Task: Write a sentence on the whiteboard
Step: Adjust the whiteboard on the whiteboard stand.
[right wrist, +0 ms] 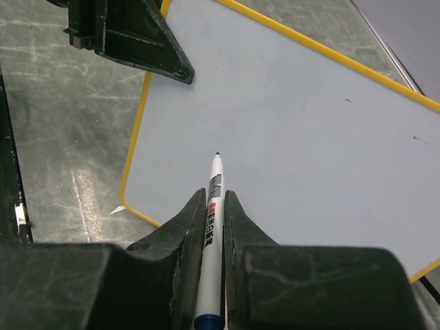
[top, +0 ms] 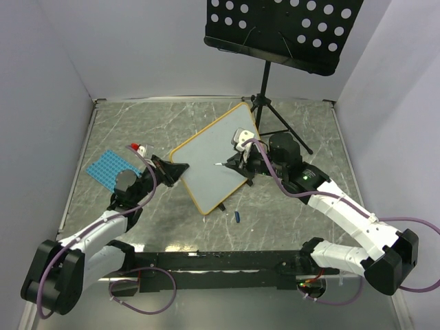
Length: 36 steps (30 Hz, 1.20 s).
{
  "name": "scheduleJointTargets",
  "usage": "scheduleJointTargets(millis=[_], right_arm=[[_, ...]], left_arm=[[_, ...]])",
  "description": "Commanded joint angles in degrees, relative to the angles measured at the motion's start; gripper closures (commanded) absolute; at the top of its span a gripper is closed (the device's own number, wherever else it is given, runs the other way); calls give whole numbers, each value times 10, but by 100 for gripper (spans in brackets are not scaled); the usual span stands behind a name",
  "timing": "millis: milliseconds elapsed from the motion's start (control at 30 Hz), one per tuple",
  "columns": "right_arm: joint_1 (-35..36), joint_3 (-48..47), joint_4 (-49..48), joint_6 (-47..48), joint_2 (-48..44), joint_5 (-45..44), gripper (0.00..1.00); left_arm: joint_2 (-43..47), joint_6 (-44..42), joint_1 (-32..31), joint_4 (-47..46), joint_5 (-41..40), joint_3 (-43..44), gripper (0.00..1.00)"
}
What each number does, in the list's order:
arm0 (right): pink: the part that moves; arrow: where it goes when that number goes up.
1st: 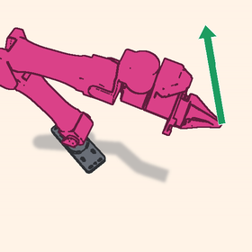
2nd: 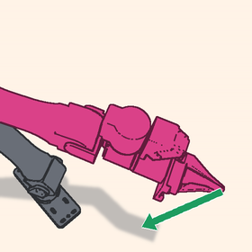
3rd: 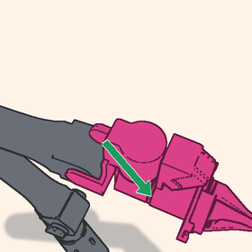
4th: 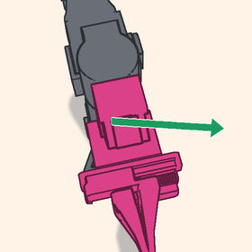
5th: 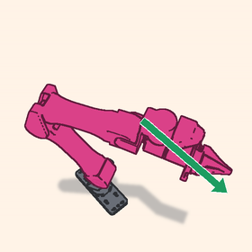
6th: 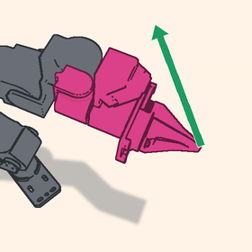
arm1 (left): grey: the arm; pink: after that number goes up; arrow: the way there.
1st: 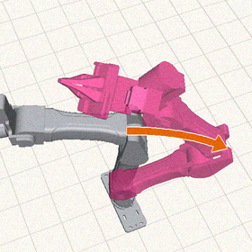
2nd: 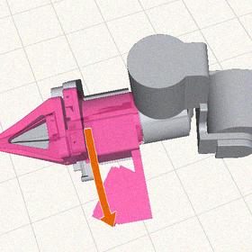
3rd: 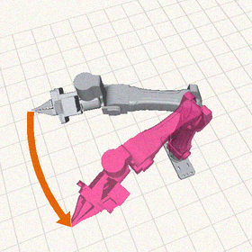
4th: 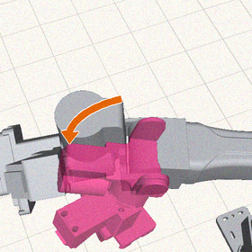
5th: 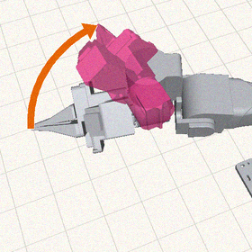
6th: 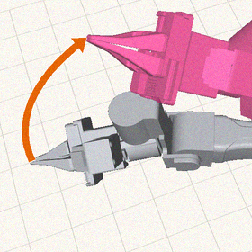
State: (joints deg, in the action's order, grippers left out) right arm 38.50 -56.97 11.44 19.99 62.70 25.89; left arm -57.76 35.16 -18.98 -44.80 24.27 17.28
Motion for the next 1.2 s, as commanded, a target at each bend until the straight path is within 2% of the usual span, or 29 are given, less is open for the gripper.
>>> scheduleJointTargets(millis=[0, 333, 767, 1000, 1167], right_arm=[[3, 5, -22, 4, -14, -4, 100], [3, 14, -29, 1, -17, 1, 100], [6, 63, -107, -17, -28, 14, 100], [8, 72, -142, -39, -28, -14, 100], [12, 43, -118, -37, -13, -39, 100]], left_arm=[[-21, -94, -3, -10, -8, 14, 99], [23, -96, -14, 98, -12, 24, 99], [-73, -83, -9, 120, 51, 96, 99], [-92, -73, 4, 114, 82, 92, 99], [-102, -69, 8, 110, 97, 91, 99]])
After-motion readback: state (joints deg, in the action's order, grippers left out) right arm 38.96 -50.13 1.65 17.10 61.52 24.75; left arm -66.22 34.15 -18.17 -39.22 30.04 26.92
